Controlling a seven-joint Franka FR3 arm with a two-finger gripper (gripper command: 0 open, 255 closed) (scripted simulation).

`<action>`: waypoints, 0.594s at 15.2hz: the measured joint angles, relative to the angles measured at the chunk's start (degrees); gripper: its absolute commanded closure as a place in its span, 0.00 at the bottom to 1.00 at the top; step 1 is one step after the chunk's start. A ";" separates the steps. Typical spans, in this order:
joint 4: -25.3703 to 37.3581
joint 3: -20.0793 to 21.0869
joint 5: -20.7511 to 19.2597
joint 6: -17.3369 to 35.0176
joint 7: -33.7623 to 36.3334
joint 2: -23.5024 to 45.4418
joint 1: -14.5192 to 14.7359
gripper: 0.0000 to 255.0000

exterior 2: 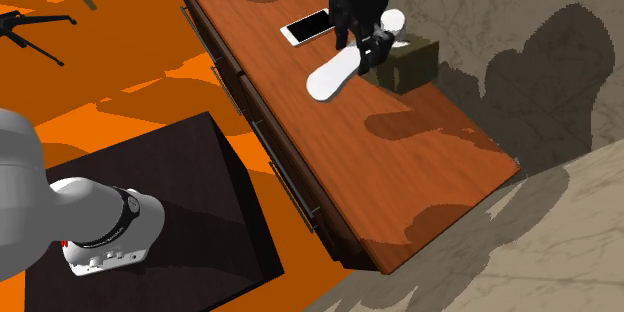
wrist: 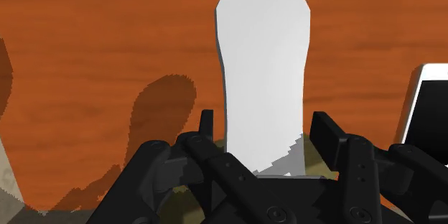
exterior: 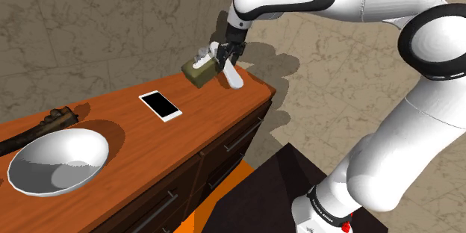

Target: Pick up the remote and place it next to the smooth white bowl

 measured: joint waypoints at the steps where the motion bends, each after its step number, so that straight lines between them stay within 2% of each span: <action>1: -0.66 0.57 -0.08 0.18 1.29 -0.45 0.67 1.00; 9: -4.16 5.45 -0.19 0.52 11.47 -3.30 6.00 1.00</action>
